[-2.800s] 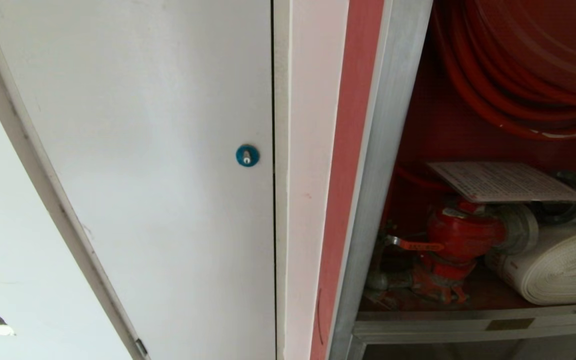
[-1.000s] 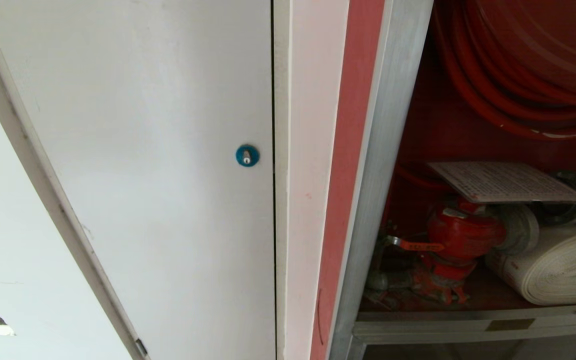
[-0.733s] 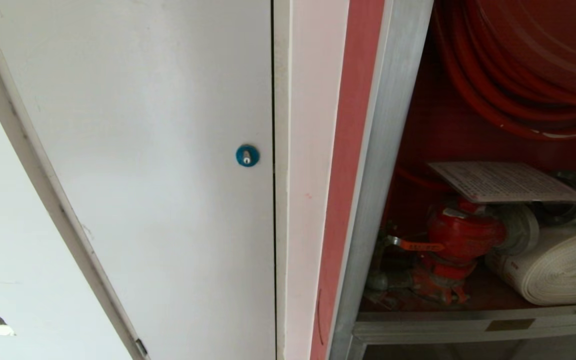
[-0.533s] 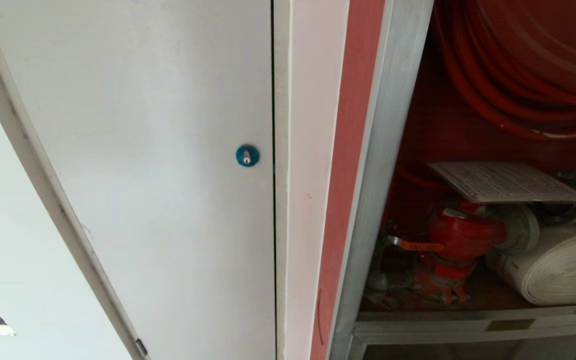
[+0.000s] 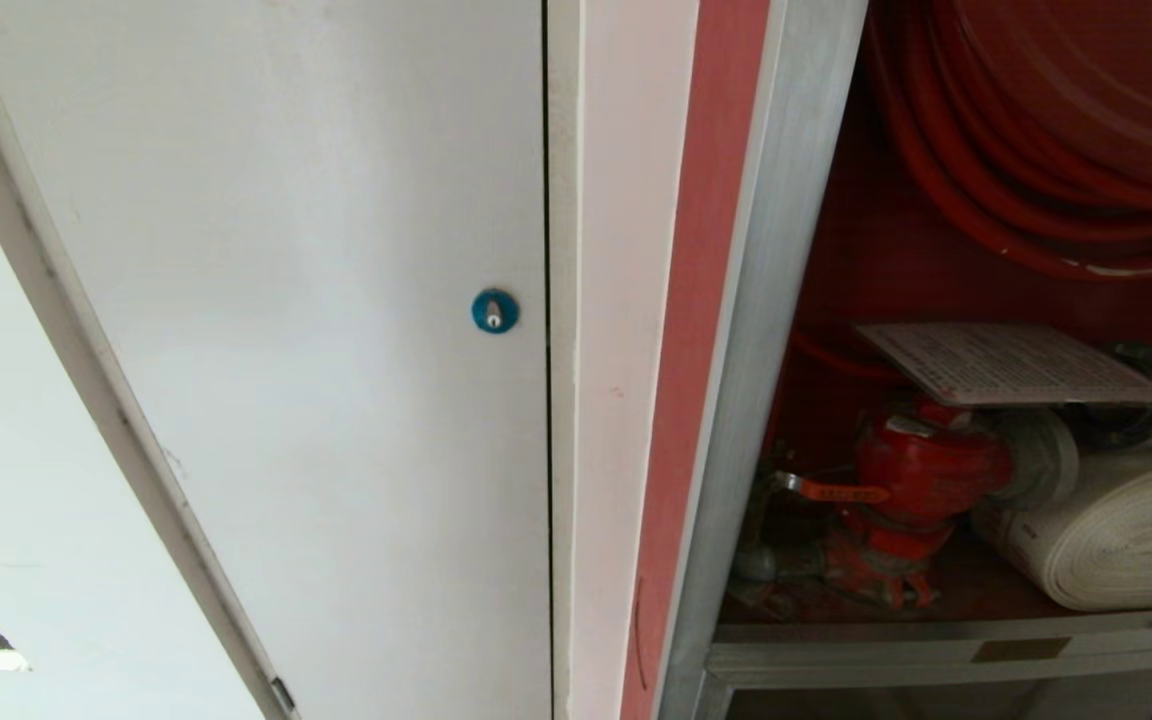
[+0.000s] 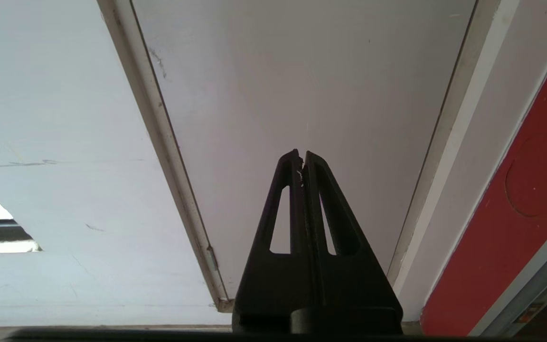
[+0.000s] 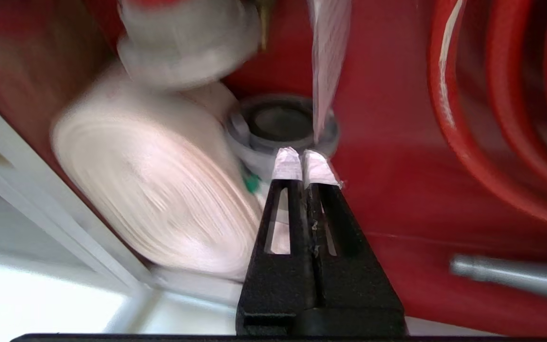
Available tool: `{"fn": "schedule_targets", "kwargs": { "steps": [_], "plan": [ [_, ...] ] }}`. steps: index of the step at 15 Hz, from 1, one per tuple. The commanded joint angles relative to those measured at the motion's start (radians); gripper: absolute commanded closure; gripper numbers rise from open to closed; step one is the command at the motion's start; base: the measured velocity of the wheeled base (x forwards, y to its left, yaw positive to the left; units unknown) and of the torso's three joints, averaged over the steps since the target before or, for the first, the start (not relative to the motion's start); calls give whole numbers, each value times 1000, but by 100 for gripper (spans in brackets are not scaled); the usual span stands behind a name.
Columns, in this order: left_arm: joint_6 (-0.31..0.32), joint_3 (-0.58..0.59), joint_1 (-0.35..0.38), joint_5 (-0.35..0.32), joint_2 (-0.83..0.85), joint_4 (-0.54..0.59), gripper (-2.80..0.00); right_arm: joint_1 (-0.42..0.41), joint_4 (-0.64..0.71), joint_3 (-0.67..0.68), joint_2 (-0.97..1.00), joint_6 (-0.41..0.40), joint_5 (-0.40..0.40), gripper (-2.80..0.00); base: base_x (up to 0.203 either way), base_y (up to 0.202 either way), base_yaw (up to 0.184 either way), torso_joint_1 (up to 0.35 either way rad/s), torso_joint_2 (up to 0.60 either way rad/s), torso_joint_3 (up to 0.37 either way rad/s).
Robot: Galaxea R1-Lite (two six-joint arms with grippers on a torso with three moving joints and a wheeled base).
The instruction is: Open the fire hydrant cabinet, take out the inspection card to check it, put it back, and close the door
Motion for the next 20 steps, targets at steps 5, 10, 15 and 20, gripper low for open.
{"fn": "schedule_targets", "kwargs": {
  "steps": [5, 10, 15, 20],
  "plan": [
    [0, 6, 0, 0, 1, 0, 0, -12, -40, 10, 18, -95, -2, -280, 0, 0, 0, 0, 0, 0],
    [0, 6, 0, 0, 1, 0, 0, 24, -59, 3, 75, -98, -1, -280, 0, 0, 0, 0, 0, 0],
    [0, 6, 0, 0, 0, 0, 0, 39, -61, -37, 137, -75, 0, -280, 0, 0, 0, 0, 0, 0],
    [0, 6, 0, 0, 1, 0, 0, 95, -61, -112, 218, -31, 0, -280, 0, 0, 0, 0, 0, 0]
  ]
}}
